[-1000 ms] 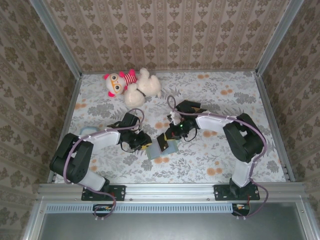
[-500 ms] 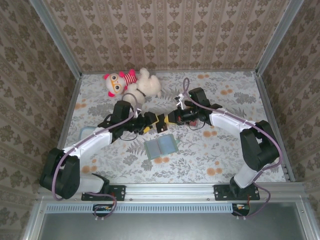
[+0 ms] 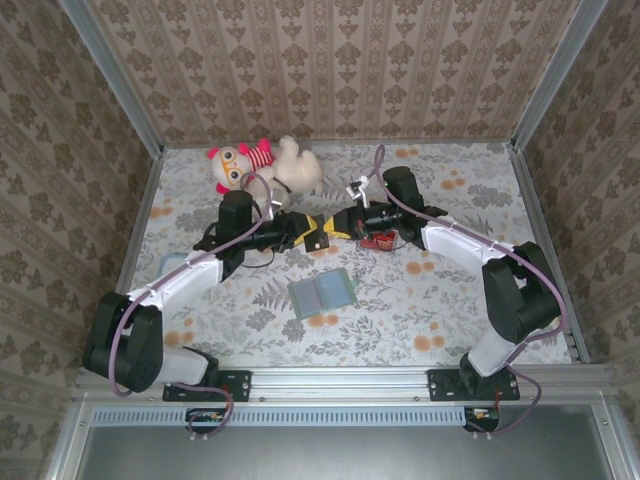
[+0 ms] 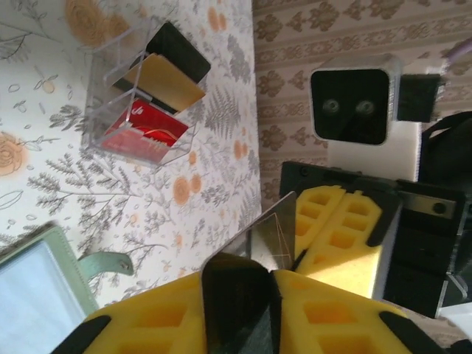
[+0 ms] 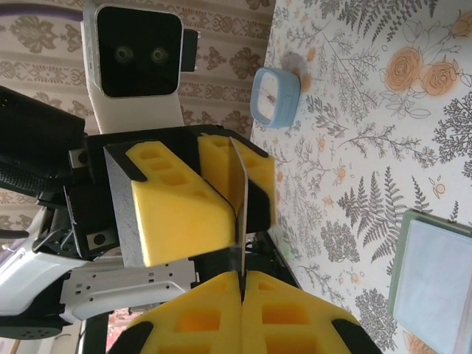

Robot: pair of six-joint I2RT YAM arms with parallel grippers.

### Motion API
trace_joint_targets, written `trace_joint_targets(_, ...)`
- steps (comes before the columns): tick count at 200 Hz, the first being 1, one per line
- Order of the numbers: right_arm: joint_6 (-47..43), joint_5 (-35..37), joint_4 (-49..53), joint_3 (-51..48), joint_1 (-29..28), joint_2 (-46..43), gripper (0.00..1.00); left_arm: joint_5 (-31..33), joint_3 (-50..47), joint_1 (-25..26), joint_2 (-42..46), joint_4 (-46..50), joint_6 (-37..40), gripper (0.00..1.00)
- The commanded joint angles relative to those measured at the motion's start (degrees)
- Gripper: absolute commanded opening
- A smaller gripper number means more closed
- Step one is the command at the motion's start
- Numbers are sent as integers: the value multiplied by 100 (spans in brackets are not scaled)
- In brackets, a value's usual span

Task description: Take the credit cards out of the card holder

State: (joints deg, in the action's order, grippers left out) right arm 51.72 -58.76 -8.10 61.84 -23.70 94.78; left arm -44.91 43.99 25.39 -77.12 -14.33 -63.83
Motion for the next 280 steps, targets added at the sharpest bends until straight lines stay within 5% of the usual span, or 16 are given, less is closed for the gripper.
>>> trace_joint_targets(1, 394, -128, -539, -30, 39, -49, 0, -97, -159, -54, 154, -500, -141, 17)
trace_joint_targets(23, 693, -140, -880, -53, 41, 10, 0, -115, -149, -44, 145, -628, -216, 6)
trace_joint_targets(67, 995, -127, -1246, 35, -94, 85, 27, -135, -101, -31, 102, -844, -362, 3)
trace_joint_targets(152, 1006, -153, -1433, 257, -144, 343, 10, -72, -131, -29, 92, -797, -403, 5)
trace_joint_targets(171, 565, -22, -980, 383, -111, 333, 0, 34, -73, -63, 139, -369, -237, 19)
trace_joint_targets(191, -482, 444, 183, 683, 19, 241, 0, 359, 59, -149, 215, 687, 102, 38)
trace_joint_targets(230, -3009, 2158, 2604, 1637, 332, 157, 0, 1507, 436, -387, 279, 3171, 973, 65)
trace_joint_targets(280, -5718, 3850, 3128, 1875, 647, -36, 0, 1914, 172, -852, 362, 3848, 1434, 89)
